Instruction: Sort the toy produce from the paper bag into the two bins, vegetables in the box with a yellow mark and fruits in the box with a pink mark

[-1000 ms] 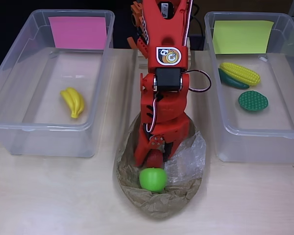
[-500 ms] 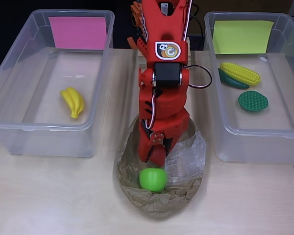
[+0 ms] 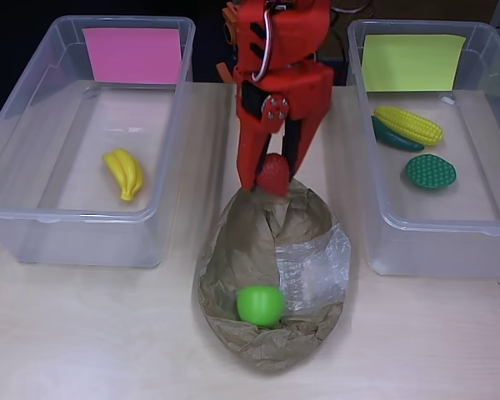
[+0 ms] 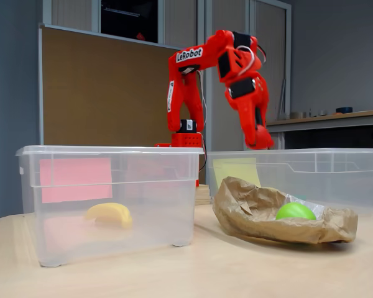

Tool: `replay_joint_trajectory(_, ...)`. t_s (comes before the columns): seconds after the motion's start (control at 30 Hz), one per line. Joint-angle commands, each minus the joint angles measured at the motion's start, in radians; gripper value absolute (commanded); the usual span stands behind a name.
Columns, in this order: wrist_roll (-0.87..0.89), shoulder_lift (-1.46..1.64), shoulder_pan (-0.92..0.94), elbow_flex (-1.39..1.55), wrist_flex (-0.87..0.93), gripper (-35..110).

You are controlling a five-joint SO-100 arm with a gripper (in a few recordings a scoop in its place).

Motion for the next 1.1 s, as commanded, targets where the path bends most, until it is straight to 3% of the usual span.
replay_joint_trajectory(0.0, -0.038, 0.15, 0.106, 0.066, 0.018, 13)
replay_joint_trajectory(0.7, -0.307, 0.239, 0.937, 0.071, 0.238, 14)
replay_joint_trajectory(1.07, -0.245, 0.232, 1.086, 0.264, 0.123, 31)
